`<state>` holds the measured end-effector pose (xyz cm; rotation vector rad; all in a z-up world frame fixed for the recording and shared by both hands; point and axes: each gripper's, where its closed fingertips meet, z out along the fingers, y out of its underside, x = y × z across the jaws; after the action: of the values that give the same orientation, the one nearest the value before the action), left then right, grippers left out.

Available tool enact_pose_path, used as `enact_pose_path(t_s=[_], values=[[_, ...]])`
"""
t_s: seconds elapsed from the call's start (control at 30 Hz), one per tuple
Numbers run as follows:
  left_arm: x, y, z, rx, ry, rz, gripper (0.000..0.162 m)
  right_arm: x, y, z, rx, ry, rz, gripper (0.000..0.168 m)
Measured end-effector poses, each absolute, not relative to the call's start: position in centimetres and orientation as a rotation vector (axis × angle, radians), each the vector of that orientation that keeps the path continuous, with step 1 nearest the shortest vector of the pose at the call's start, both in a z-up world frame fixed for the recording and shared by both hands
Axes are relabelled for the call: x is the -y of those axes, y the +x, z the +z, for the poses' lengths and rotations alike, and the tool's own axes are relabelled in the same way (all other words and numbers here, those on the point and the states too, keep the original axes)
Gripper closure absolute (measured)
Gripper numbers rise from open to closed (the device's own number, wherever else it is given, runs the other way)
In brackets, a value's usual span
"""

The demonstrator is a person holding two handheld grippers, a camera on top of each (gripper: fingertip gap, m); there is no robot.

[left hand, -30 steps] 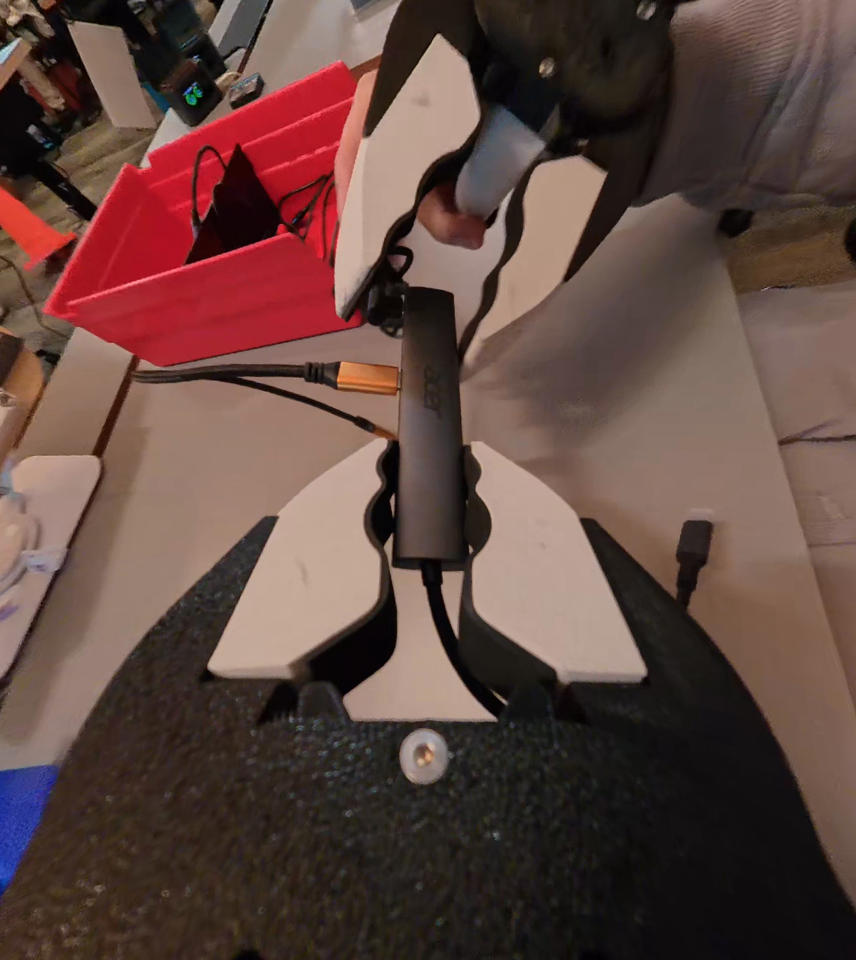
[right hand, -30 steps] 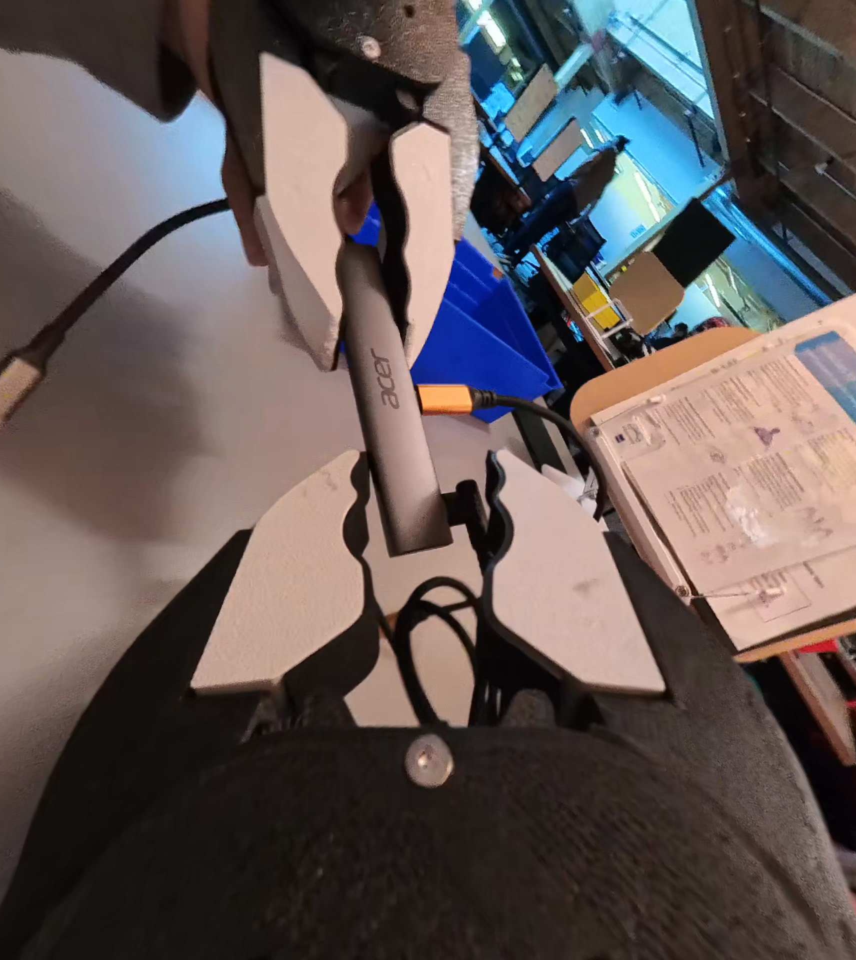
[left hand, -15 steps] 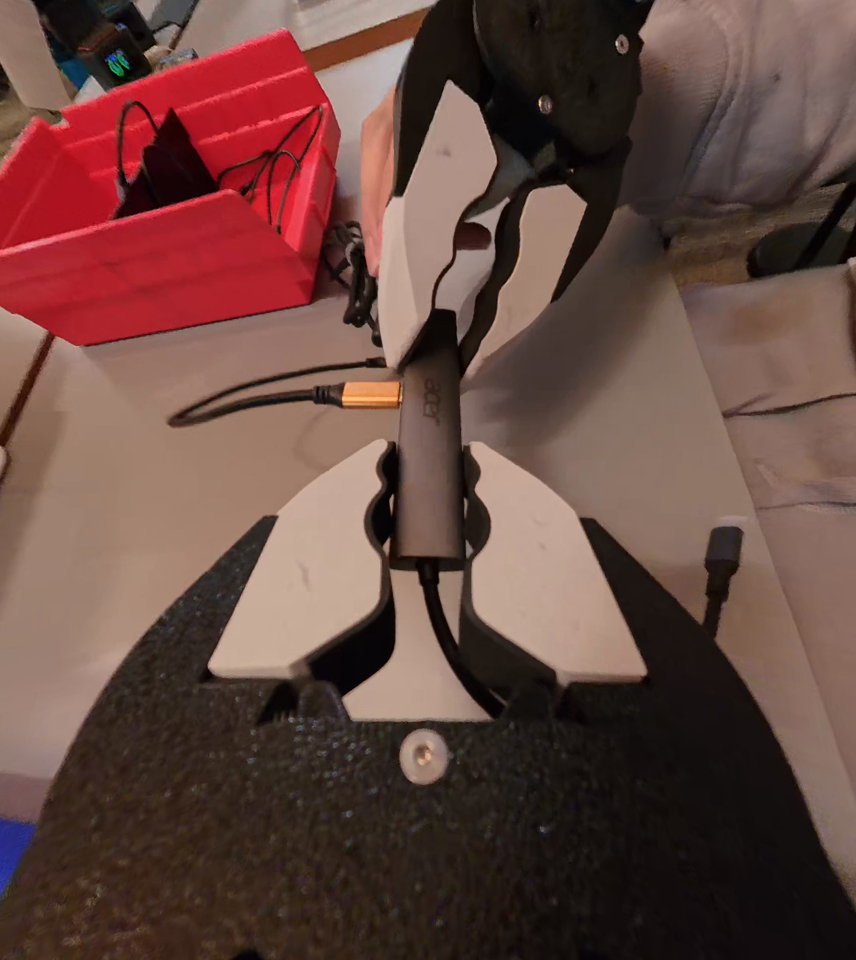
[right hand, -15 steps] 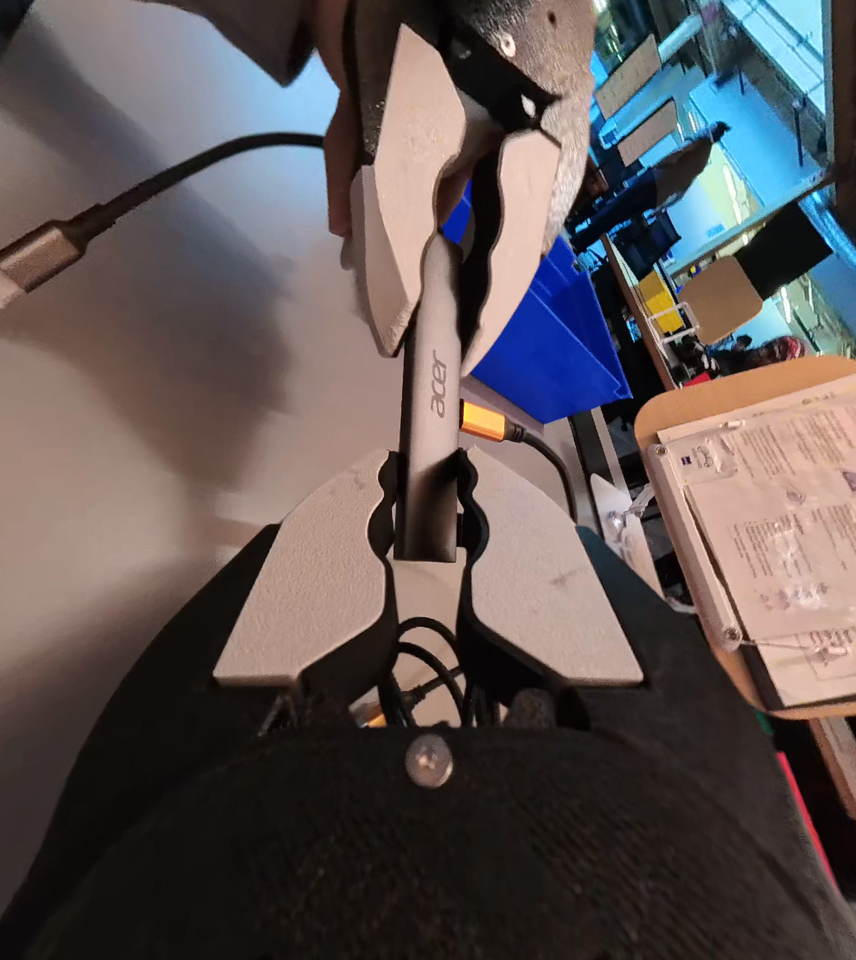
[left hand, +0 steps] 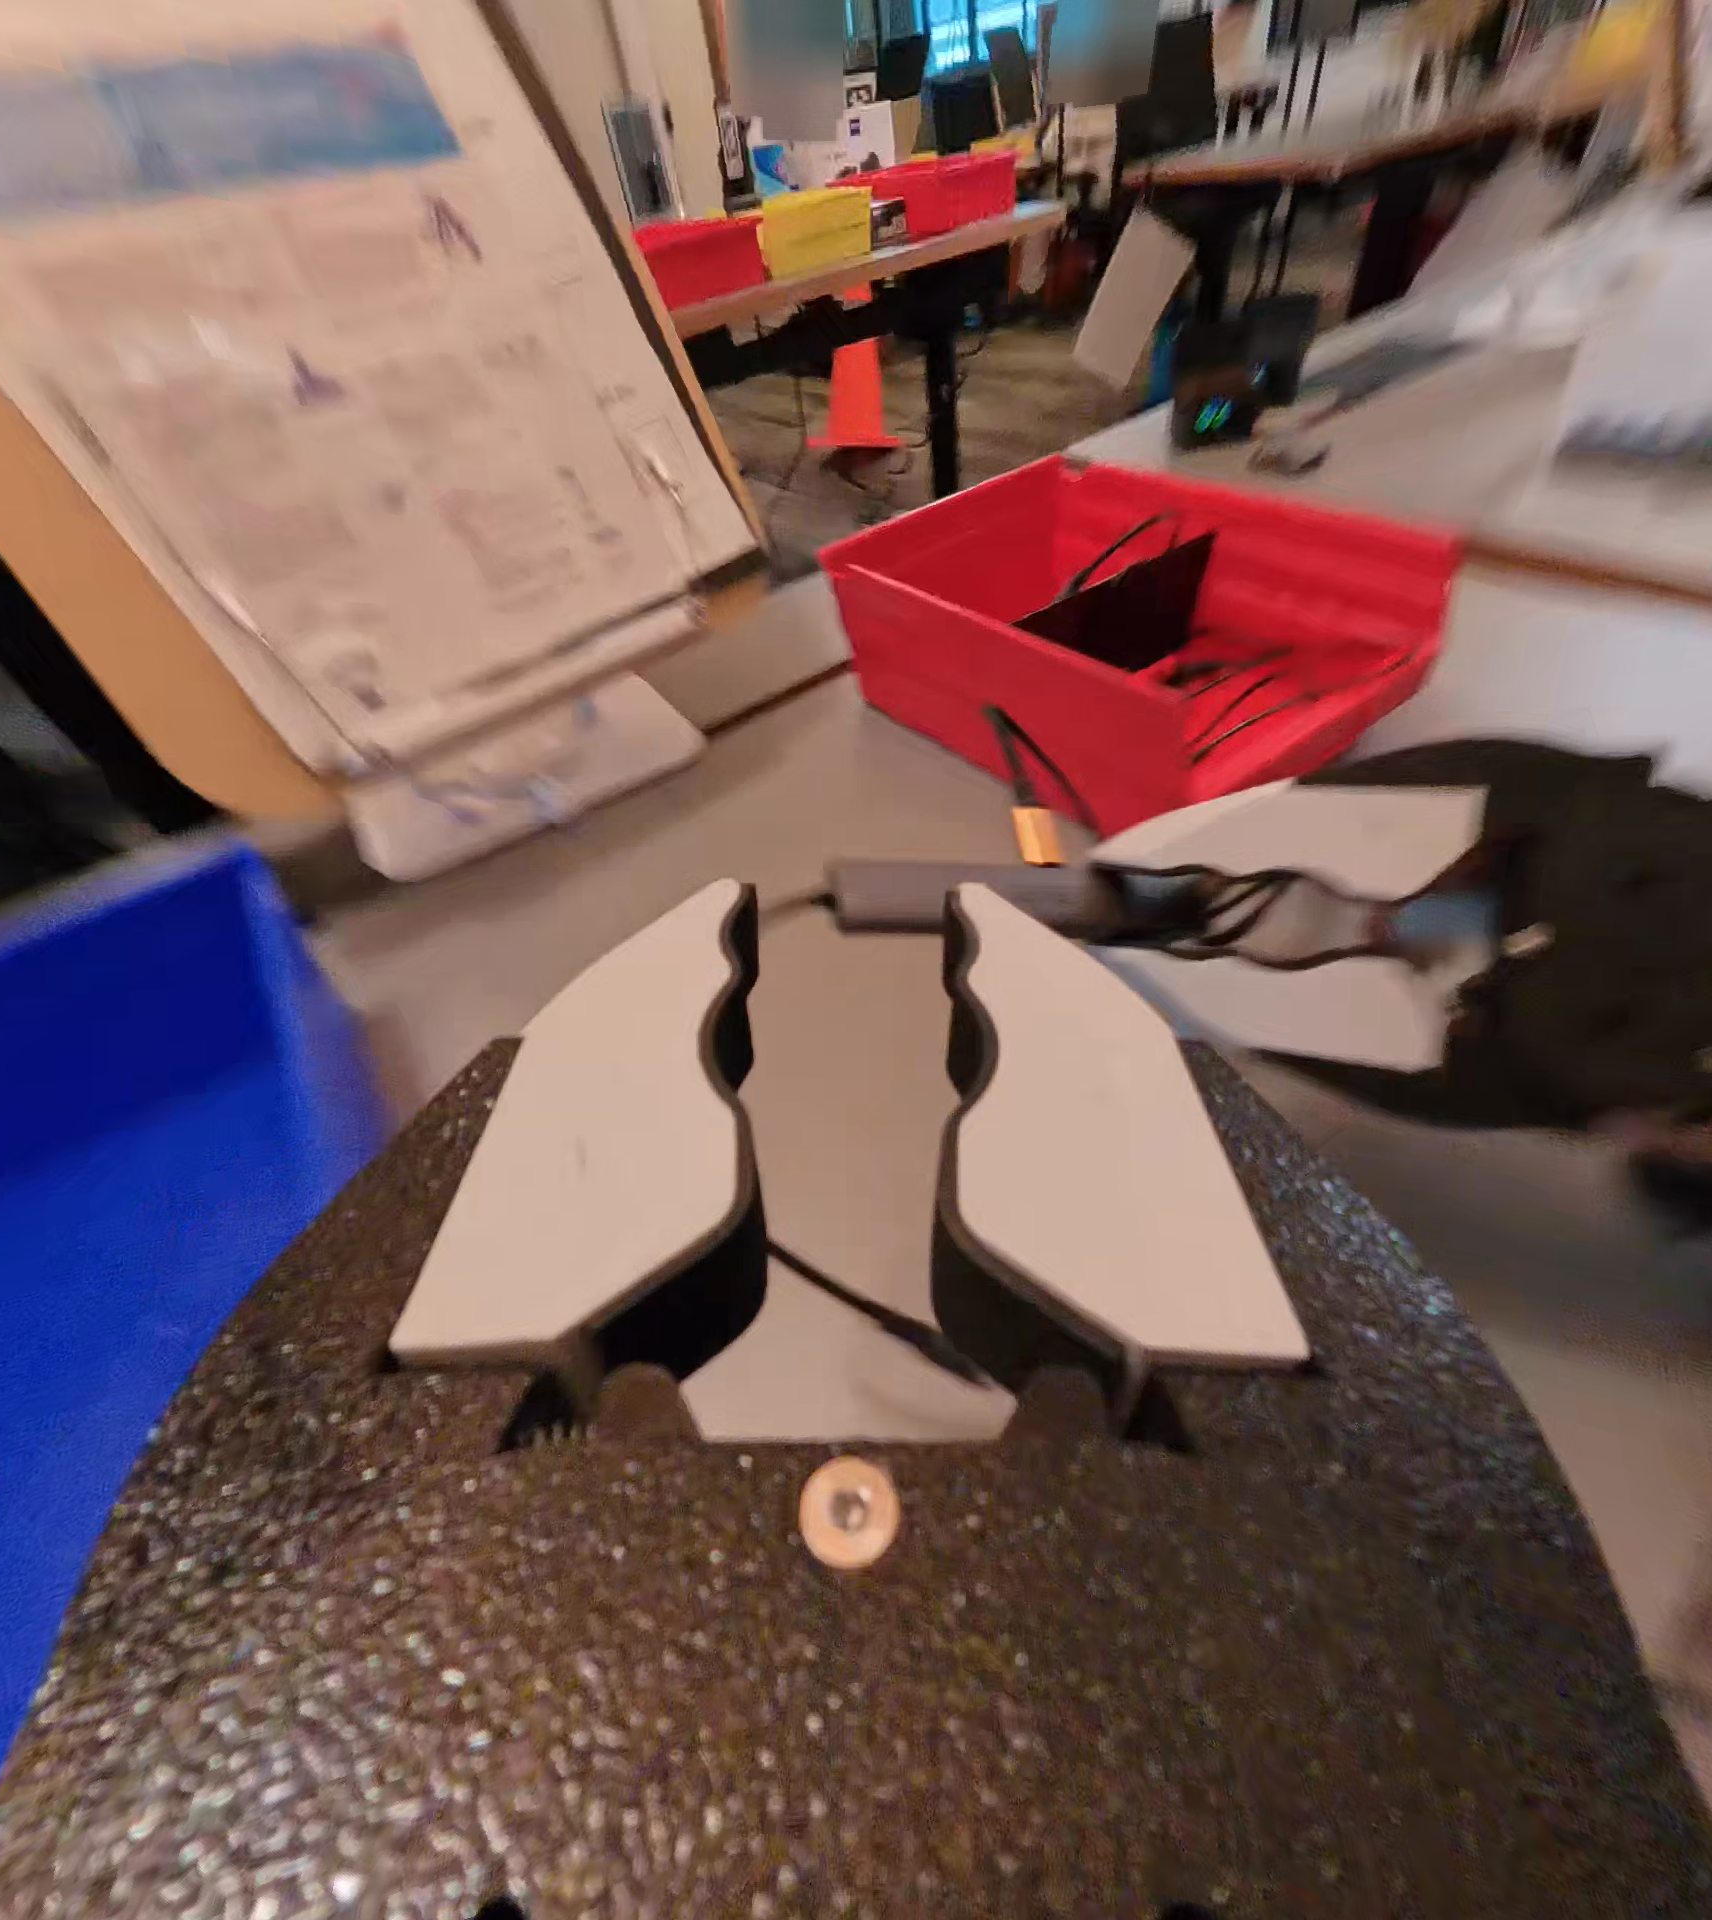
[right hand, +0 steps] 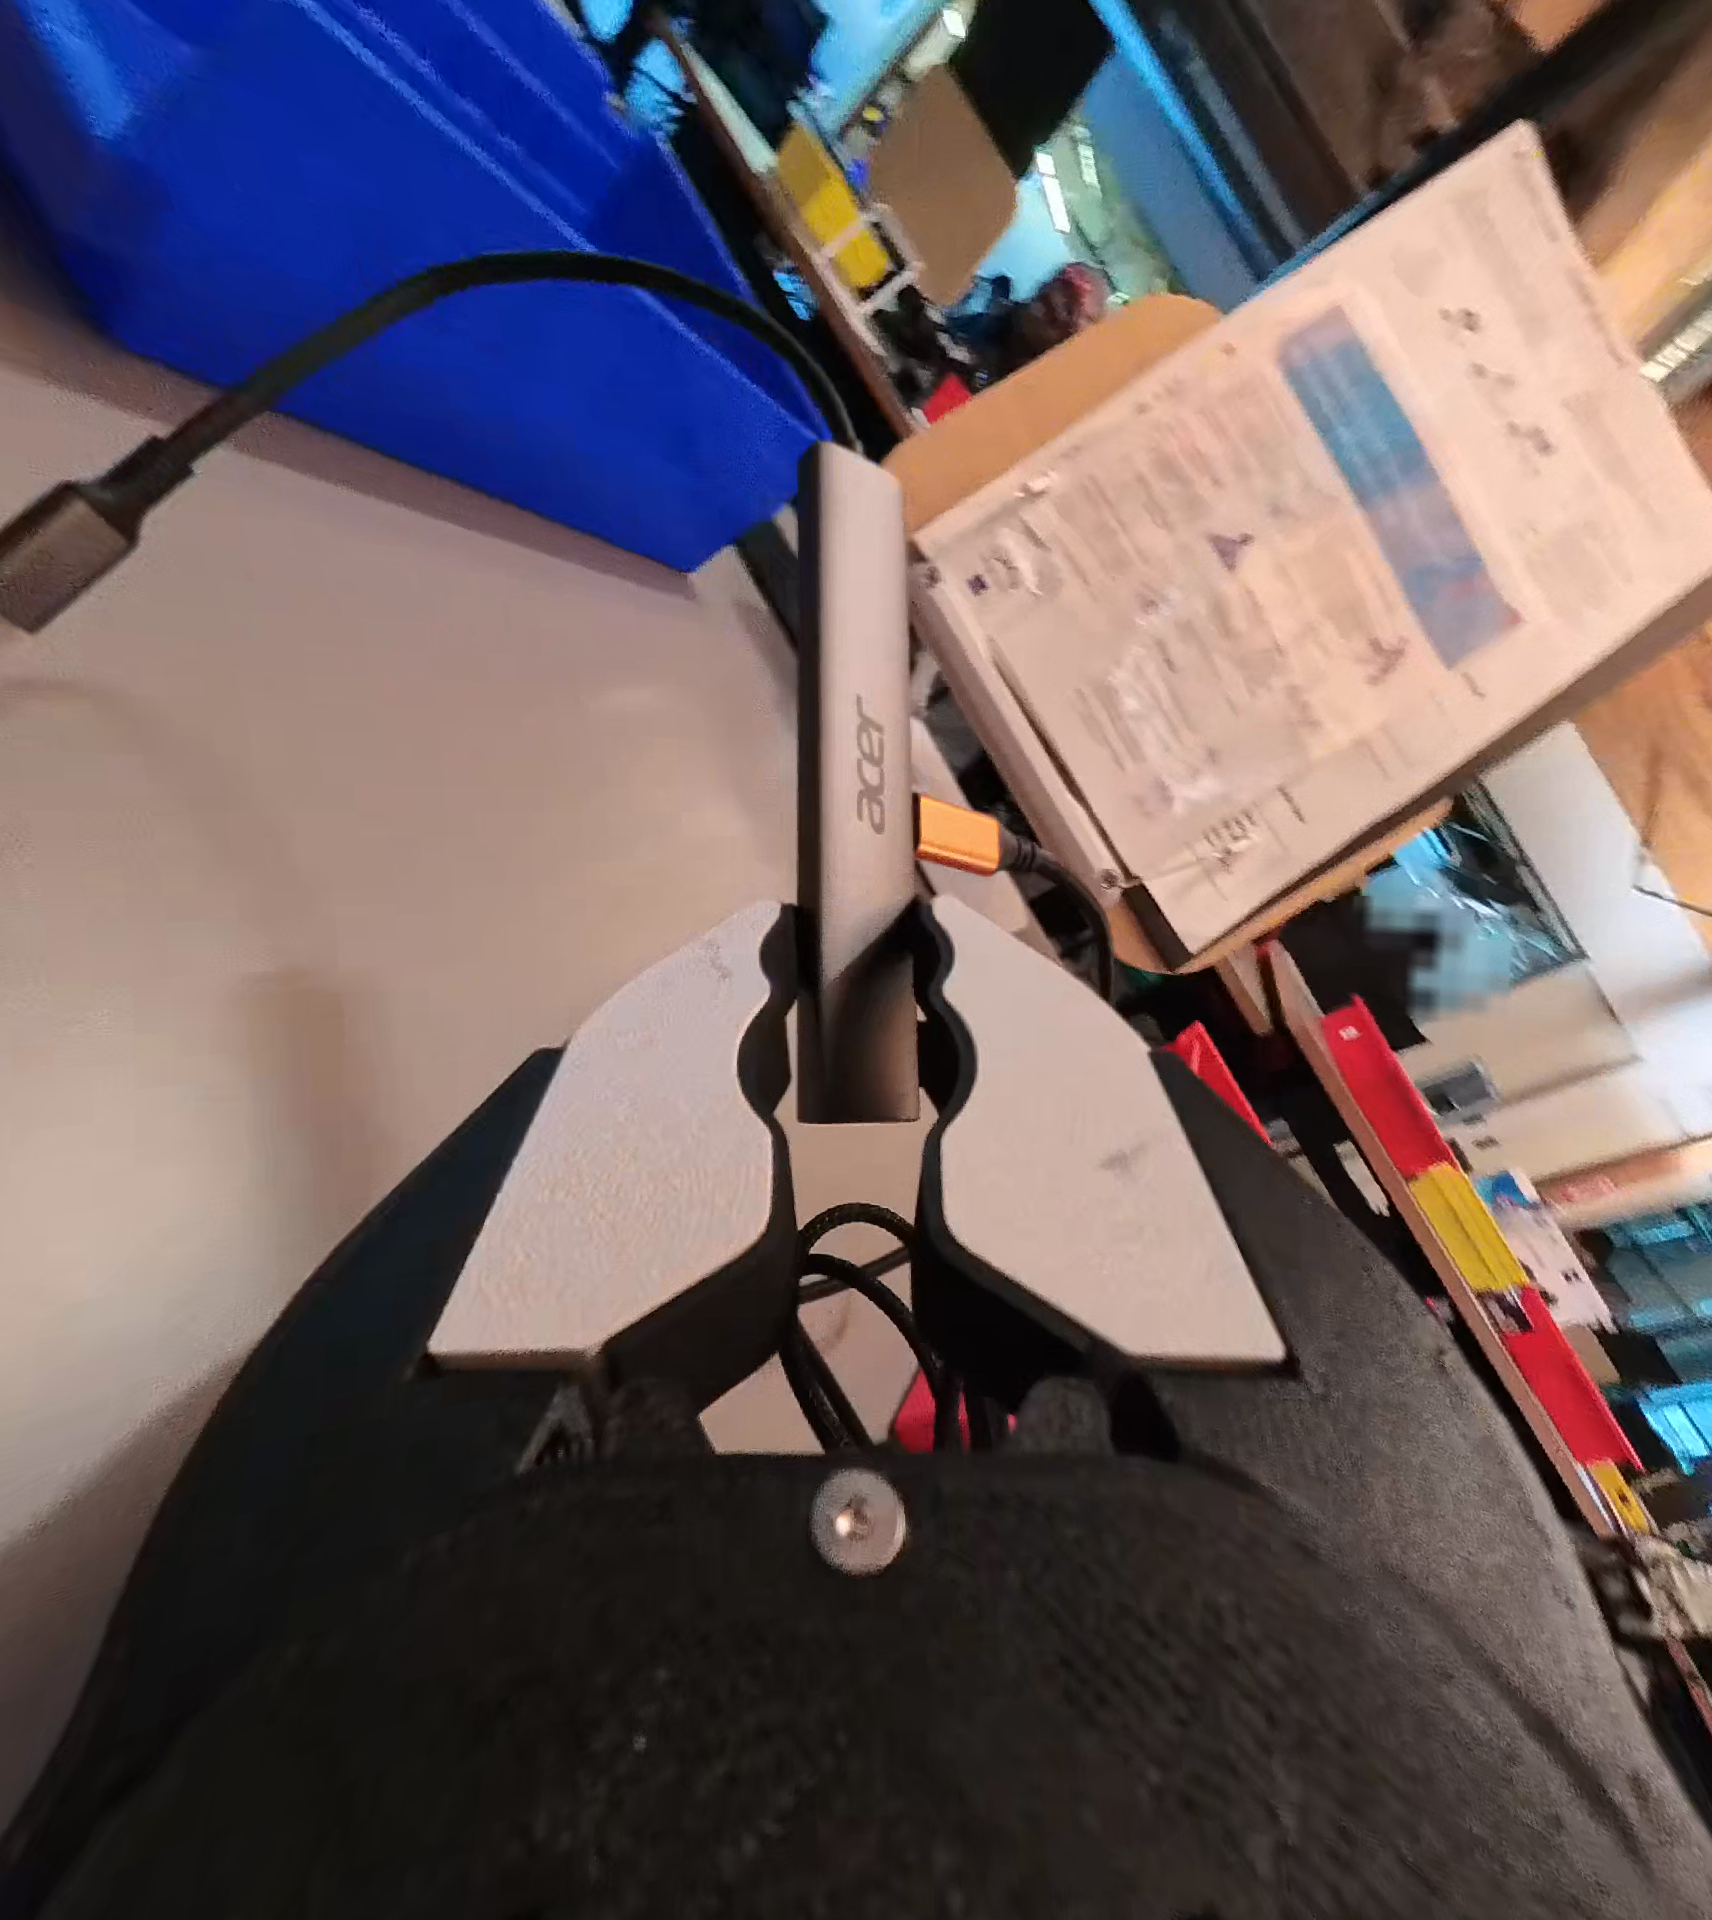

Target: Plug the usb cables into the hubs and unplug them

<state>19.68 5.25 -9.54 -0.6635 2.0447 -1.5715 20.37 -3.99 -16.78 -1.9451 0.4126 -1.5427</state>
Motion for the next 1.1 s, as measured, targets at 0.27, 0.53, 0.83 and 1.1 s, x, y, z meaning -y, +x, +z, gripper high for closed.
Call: enact_pose_path(t_s=[0.27,0.53,0.83,1.1], values=[[-2.2,20.3,-13.4,-1.899,-1.375,-2.425,0.144,0.7,18.7,-15.6,-0.333,-1.861,-1.501,0.148],[-1.8,19.7,-14.5,-2.272,-0.897,-2.195,0.153,-0.6,15.1,-15.2,-0.152,-2.029,-0.903,0.110],[0.1,16.2,-12.7,-2.706,-0.171,-1.861,0.153,-1.9,17.2,-9.1,-0.260,-1.931,-0.521,0.129],[0.1,15.3,-13.2,-2.740,-0.051,-1.826,0.152,-3.4,16.3,-10.2,-0.294,-1.913,-0.137,0.157]])
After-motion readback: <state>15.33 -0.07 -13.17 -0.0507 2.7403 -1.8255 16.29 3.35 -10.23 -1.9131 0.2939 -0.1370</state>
